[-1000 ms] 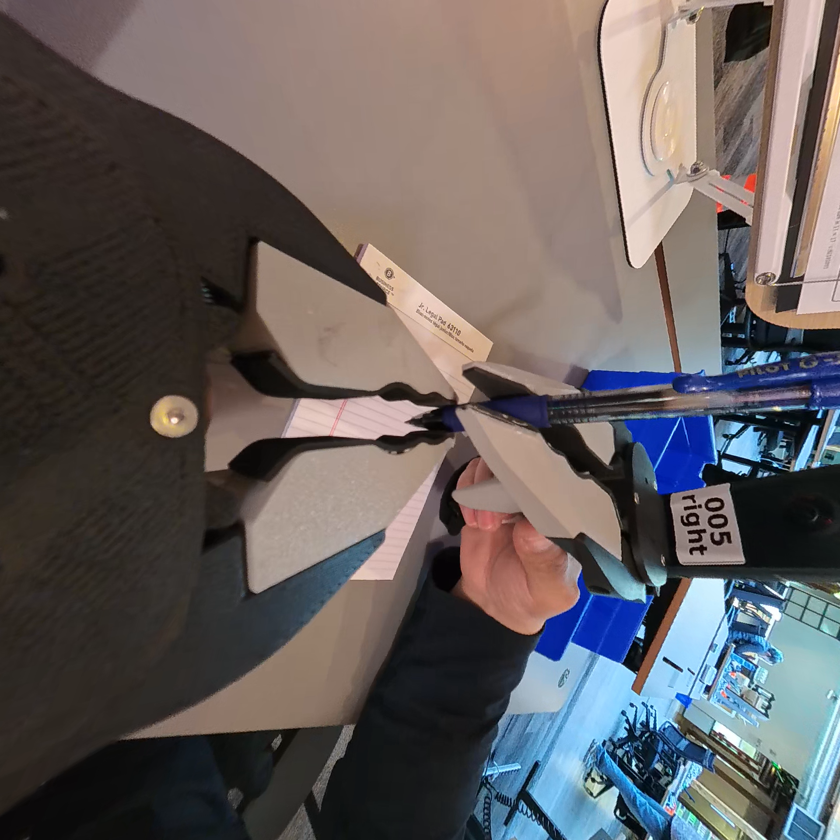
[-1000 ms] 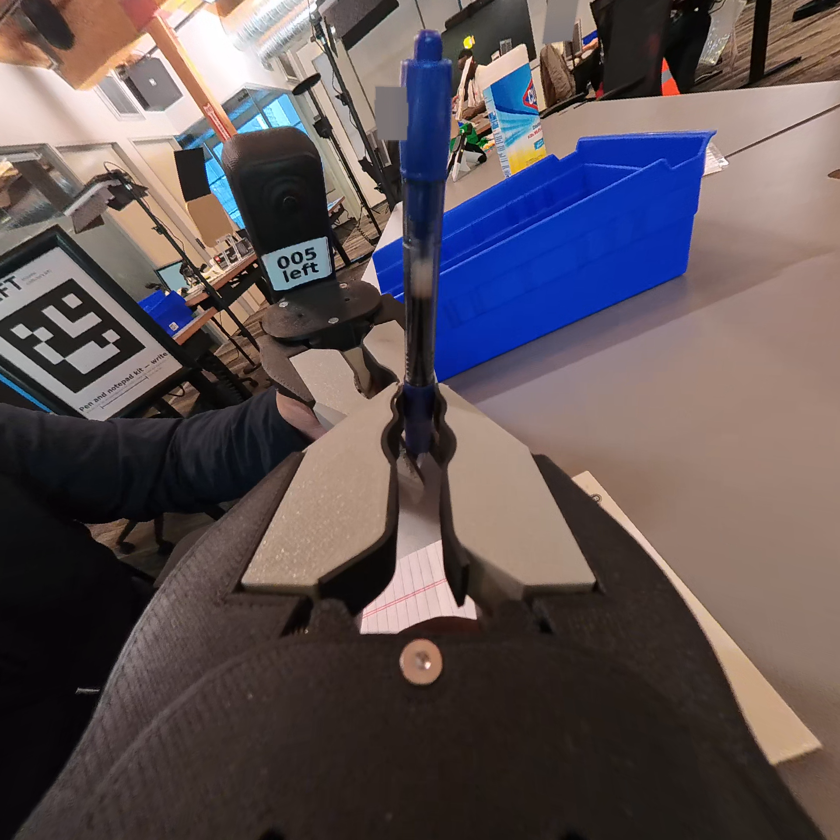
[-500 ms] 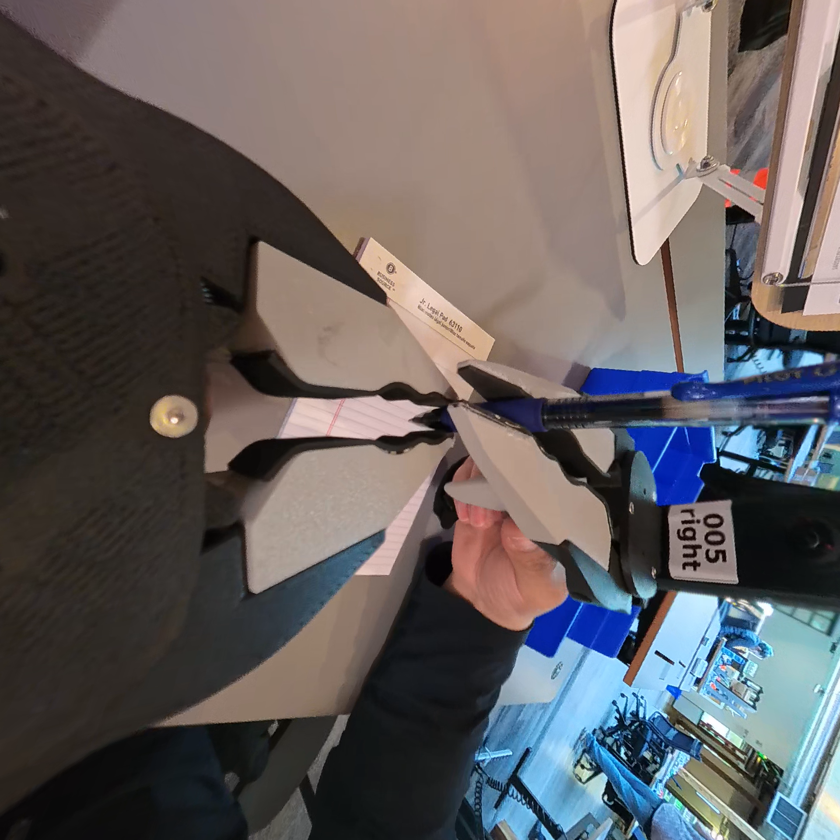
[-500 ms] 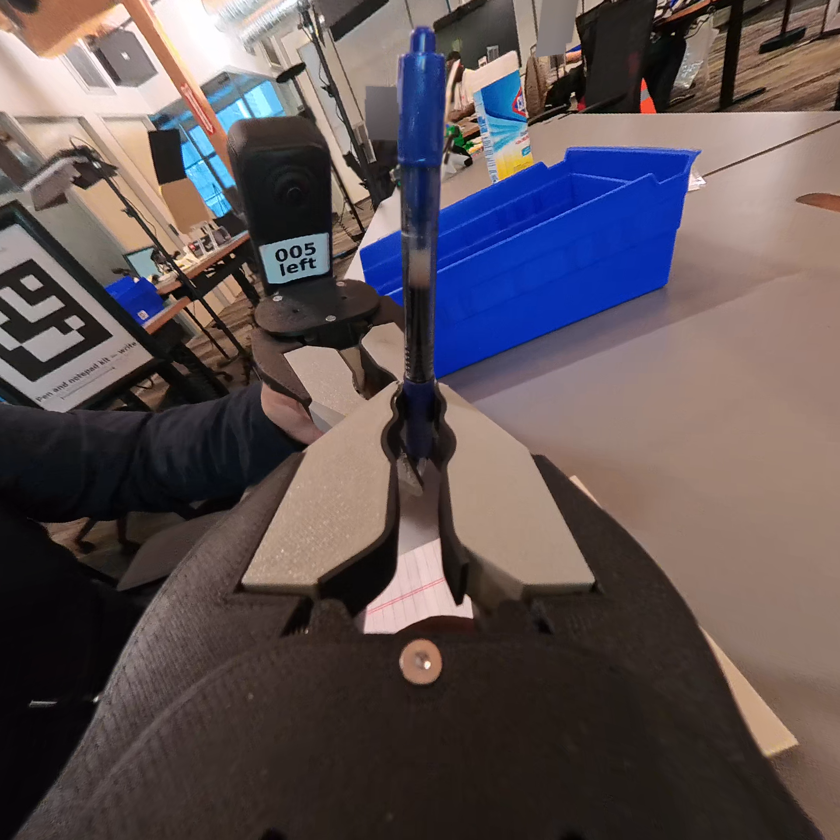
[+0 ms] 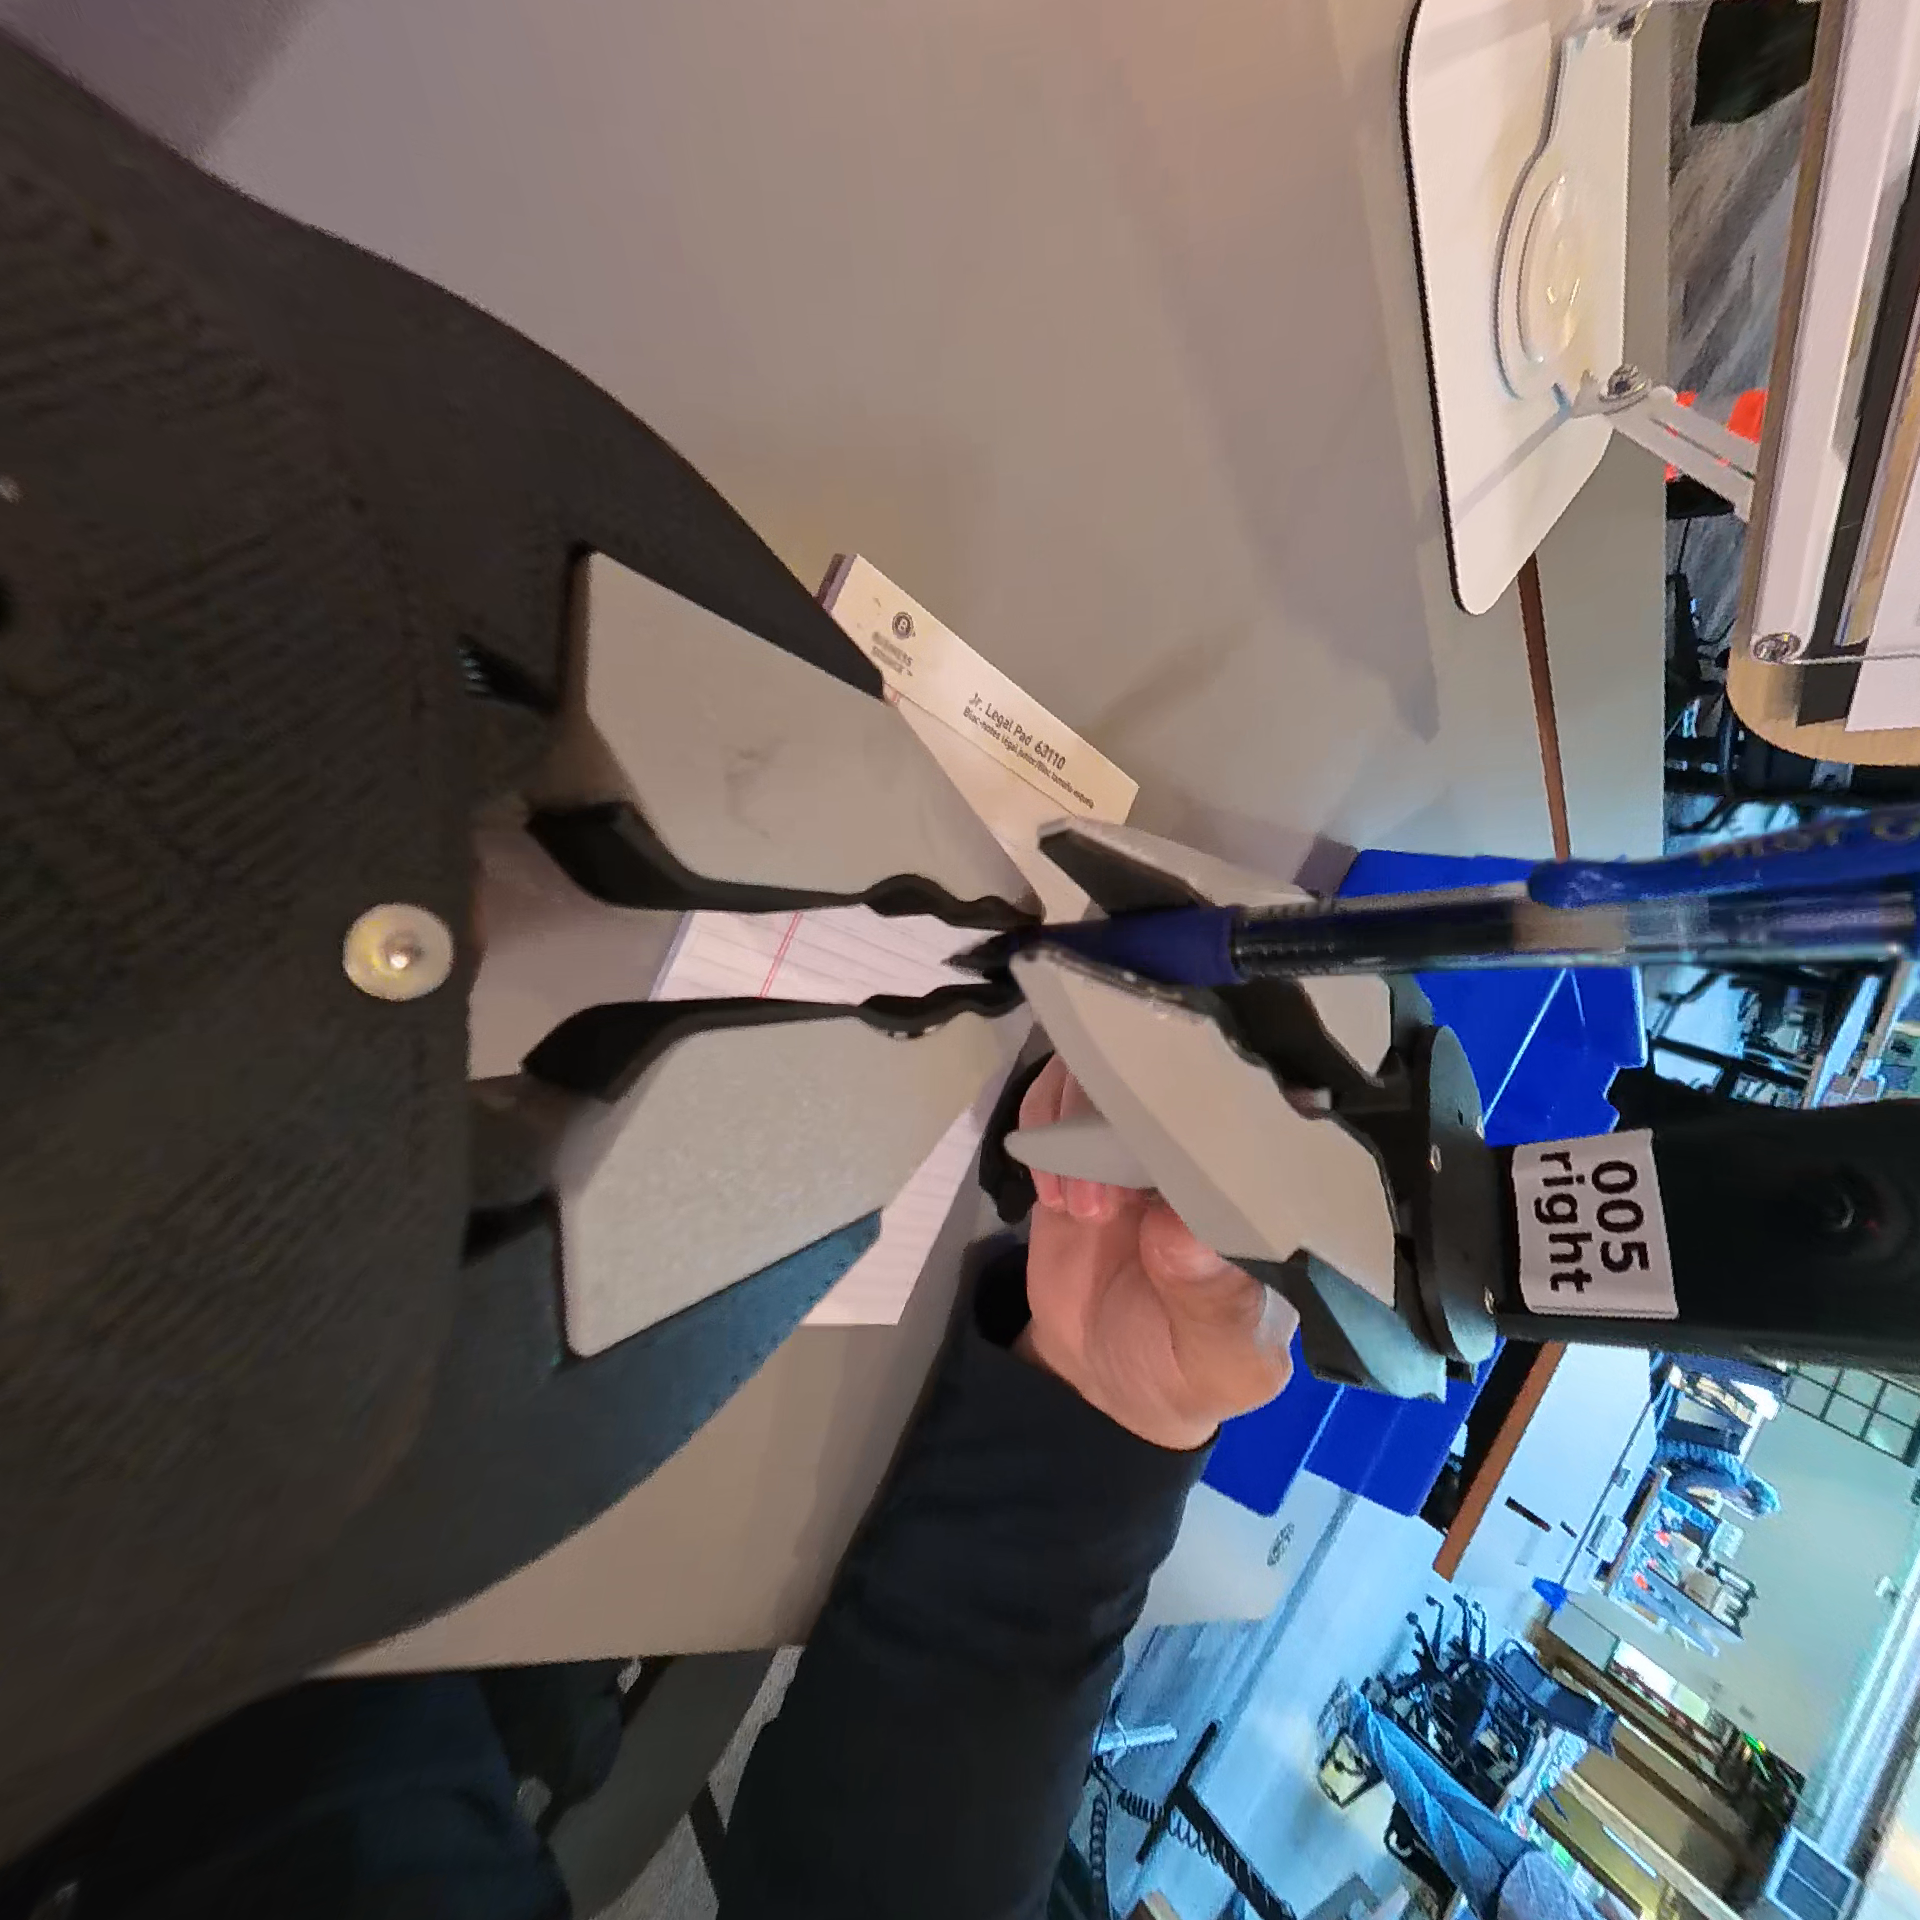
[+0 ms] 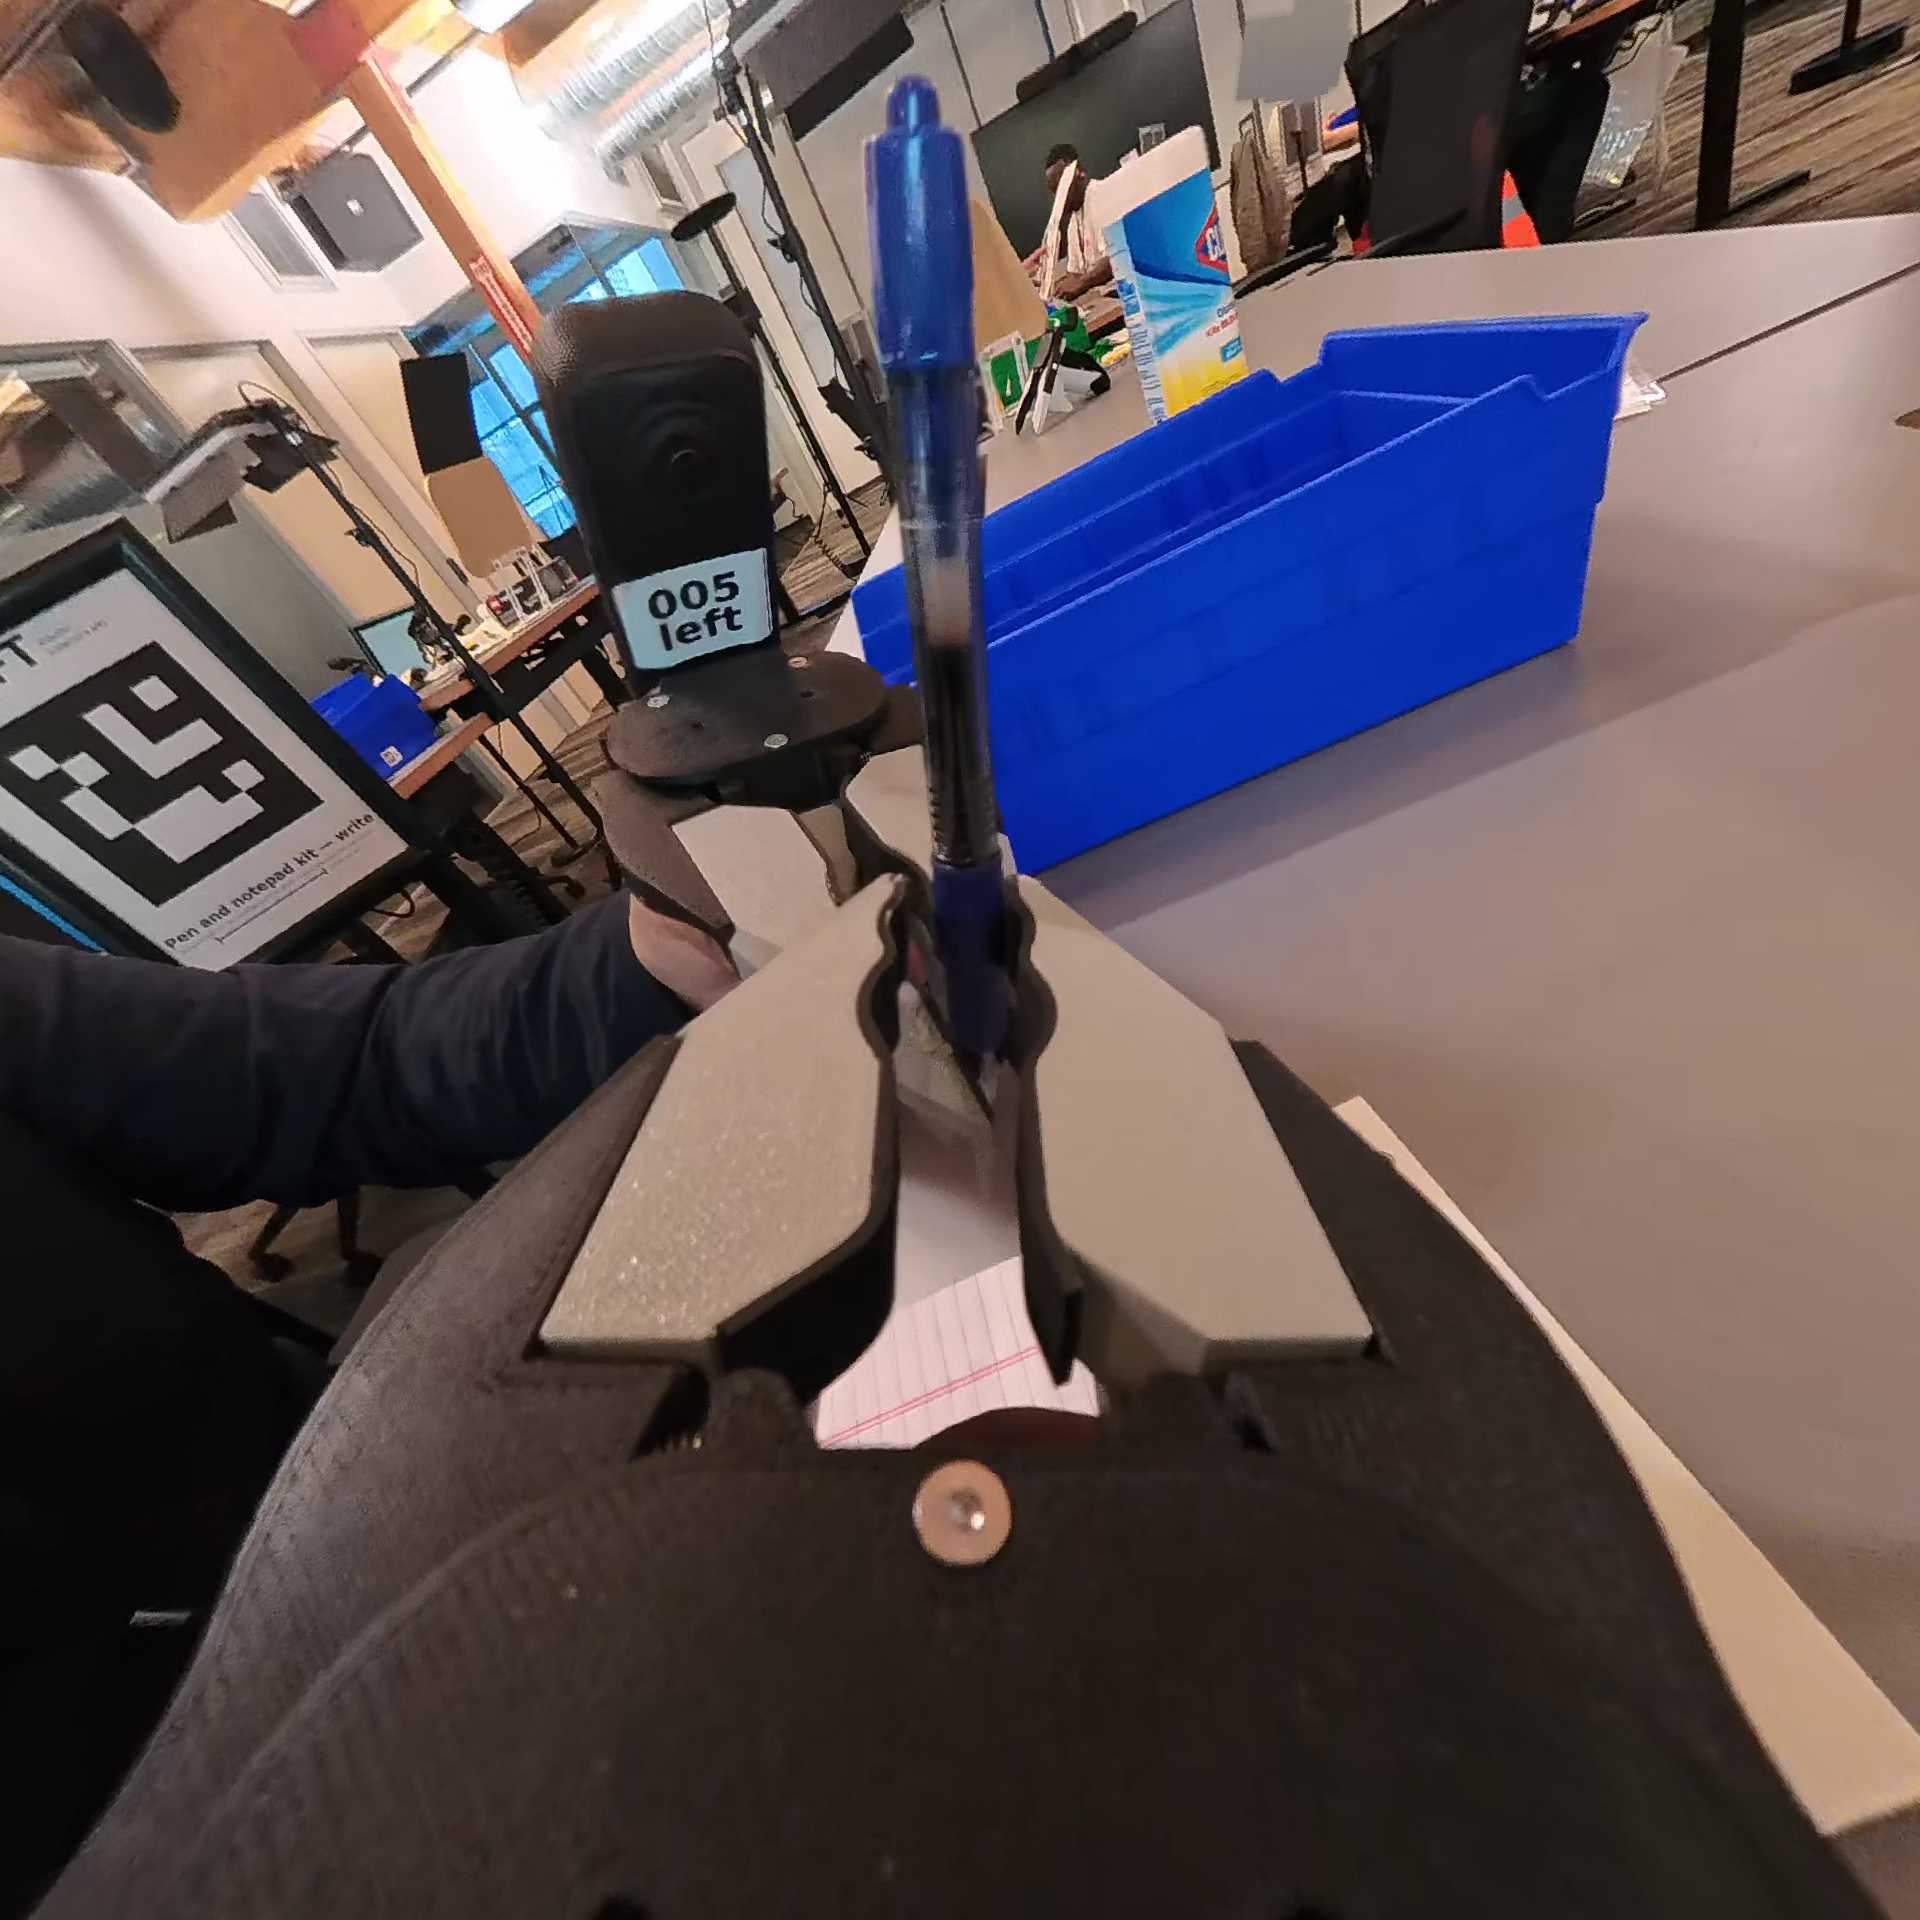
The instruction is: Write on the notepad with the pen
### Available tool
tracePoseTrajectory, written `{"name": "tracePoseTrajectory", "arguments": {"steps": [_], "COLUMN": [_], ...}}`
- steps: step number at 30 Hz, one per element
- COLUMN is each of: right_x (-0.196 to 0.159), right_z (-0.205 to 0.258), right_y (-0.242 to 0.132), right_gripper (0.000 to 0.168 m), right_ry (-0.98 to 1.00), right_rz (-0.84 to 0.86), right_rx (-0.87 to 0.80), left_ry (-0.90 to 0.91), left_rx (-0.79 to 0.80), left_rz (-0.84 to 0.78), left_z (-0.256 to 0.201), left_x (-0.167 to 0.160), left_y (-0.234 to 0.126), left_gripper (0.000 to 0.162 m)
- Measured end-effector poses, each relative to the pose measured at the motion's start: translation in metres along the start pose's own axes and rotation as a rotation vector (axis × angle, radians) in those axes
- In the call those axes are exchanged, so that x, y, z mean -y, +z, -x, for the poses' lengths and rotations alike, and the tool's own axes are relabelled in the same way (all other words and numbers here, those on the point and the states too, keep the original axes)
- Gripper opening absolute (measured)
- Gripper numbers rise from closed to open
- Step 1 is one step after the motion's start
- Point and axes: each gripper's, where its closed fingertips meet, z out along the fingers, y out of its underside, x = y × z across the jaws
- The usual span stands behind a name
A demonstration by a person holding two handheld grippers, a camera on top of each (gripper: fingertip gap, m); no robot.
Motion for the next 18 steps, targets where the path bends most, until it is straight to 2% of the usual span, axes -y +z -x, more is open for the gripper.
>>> {"name": "tracePoseTrajectory", "arguments": {"steps": [3,6,17,18], "right_x": [-0.002,-0.002,-0.001,0.0], "right_z": [0.002,0.0,-0.006,-0.008], "right_y": [0.003,0.003,0.001,0.0], "right_gripper": [0.015,0.006,0.006,0.006], "right_ry": [0.002,-0.021,-0.056,-0.062], "right_rz": [0.009,0.008,0.012,0.008], "right_rx": [0.007,-0.013,-0.061,-0.077], "left_ry": [0.01,0.012,-0.047,-0.051], "left_rx": [0.002,-0.004,-0.025,-0.001], "left_rz": [0.001,-0.001,-0.022,-0.014], "left_z": [-0.001,-0.002,0.0,0.004], "left_x": [0.0,0.001,0.002,0.0], "left_y": [0.0,0.0,0.002,0.002], "left_gripper": [0.007,0.007,0.008,0.013]}}
